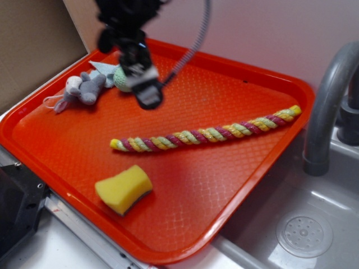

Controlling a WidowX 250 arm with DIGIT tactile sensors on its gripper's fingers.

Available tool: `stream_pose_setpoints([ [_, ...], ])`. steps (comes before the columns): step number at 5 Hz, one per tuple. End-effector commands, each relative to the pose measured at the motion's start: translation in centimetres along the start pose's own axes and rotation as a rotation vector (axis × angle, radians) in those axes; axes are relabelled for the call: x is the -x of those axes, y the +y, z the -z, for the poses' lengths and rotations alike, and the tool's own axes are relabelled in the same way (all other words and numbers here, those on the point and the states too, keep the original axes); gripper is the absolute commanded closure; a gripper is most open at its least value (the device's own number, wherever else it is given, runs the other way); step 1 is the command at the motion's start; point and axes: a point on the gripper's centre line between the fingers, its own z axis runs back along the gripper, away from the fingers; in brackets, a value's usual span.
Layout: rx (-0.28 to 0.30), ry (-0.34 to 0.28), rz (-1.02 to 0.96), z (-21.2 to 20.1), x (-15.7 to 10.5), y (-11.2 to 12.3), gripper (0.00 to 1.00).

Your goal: Grab the multicolored rope.

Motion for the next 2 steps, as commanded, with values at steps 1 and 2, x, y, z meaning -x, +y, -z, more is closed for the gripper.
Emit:
stream_pose_setpoints([
  [1,0.0,0.037,0.052,3.7,-2.1,-1.2,0.0],
  [2,0.011,0.086,0.081,5.8,-2.0,-1.4,0.0],
])
